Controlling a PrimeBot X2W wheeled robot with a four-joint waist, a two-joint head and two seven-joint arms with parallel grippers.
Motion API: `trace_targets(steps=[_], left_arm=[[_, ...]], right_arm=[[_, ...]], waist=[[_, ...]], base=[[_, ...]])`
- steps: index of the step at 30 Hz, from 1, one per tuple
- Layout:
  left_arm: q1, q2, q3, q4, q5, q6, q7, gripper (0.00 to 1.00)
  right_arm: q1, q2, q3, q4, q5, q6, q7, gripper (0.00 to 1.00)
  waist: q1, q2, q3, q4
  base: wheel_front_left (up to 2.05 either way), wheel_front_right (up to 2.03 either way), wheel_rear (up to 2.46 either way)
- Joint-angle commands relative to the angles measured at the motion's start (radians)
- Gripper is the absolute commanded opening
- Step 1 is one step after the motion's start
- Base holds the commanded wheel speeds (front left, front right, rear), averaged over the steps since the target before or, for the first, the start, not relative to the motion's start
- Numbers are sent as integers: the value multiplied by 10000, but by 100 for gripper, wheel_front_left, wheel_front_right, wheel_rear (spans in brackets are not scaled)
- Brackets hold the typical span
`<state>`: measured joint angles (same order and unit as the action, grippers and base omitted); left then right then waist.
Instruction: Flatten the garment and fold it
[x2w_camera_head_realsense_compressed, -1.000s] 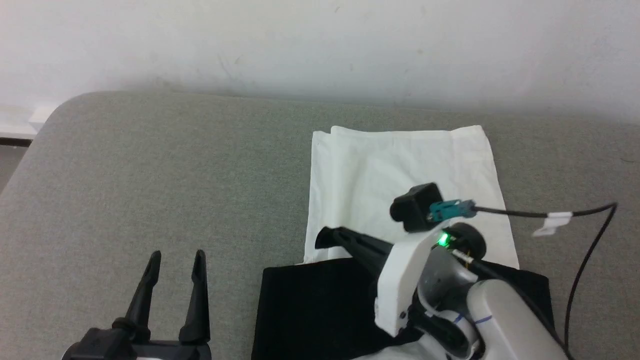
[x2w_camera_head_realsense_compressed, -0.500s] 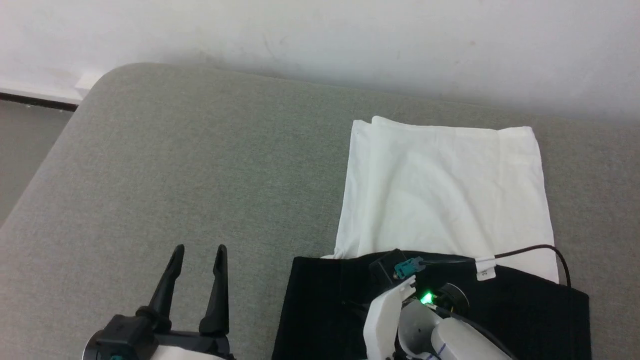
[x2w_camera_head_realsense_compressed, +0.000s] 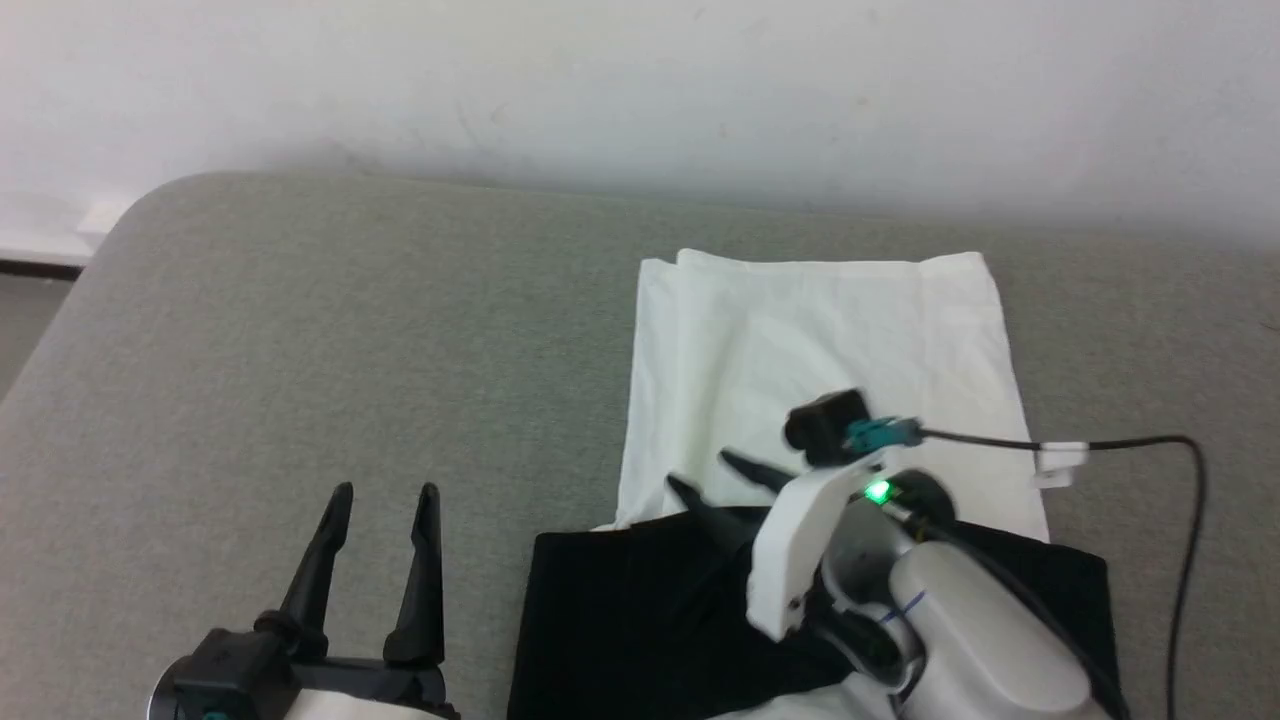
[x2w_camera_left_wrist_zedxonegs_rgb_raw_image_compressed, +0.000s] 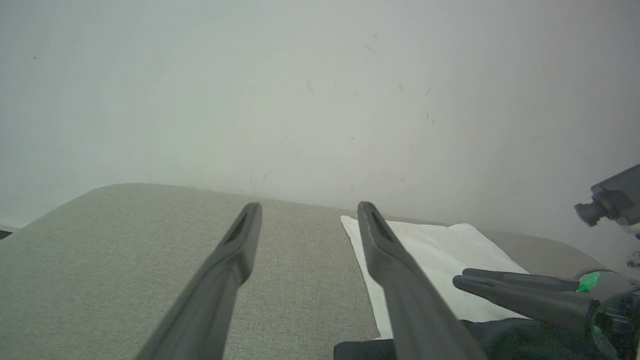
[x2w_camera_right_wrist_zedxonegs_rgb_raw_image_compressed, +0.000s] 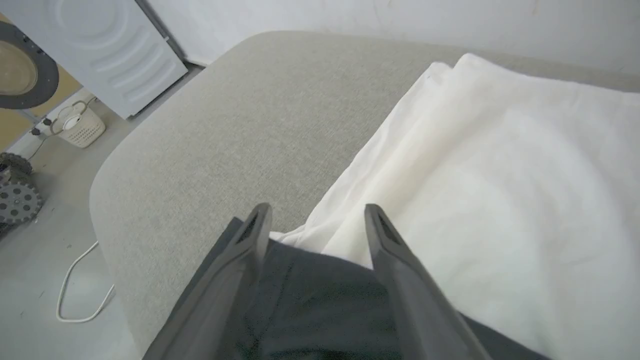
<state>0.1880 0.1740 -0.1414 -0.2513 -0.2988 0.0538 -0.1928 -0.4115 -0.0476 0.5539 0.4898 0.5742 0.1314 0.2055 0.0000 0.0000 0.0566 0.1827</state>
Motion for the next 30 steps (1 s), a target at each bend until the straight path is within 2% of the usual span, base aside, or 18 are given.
trace_targets(steps=[1, 6, 11, 15, 21, 30], left_arm=[[-38, 65, 23, -84, -11, 14, -18, 100], [-147, 136, -59, -182, 42, -16, 5, 100], [-229, 202, -158, -220, 100, -59, 0, 100], [-179, 230, -236, -214, 144, -83, -77, 100], [130, 197, -371, -86, 247, -109, -326, 100], [586, 198, -510, 453, 274, -9, -322, 100]], right_arm=[[-31, -26, -536, -193, -425, -7, -246, 100], [994, -26, -2976, -1709, -1736, -7, -900, 100], [2647, -26, -5601, -4238, -2775, -7, -1528, 100], [3921, -26, -6950, -6054, -3271, -7, -2159, 100], [5238, -26, -7280, -7000, -3330, -7, -3004, 100], [6225, -26, -7209, -6793, -3243, -7, -3602, 100]], waist=[[0, 0, -76, -534], [0, 0, 19, -961], [0, 0, 86, -1308], [0, 0, 163, -1567], [0, 0, 101, -1852], [0, 0, -101, -1971]], base=[[0, 0, 0], [0, 0, 0], [0, 0, 0], [0, 0, 0], [0, 0, 0], [0, 0, 0]])
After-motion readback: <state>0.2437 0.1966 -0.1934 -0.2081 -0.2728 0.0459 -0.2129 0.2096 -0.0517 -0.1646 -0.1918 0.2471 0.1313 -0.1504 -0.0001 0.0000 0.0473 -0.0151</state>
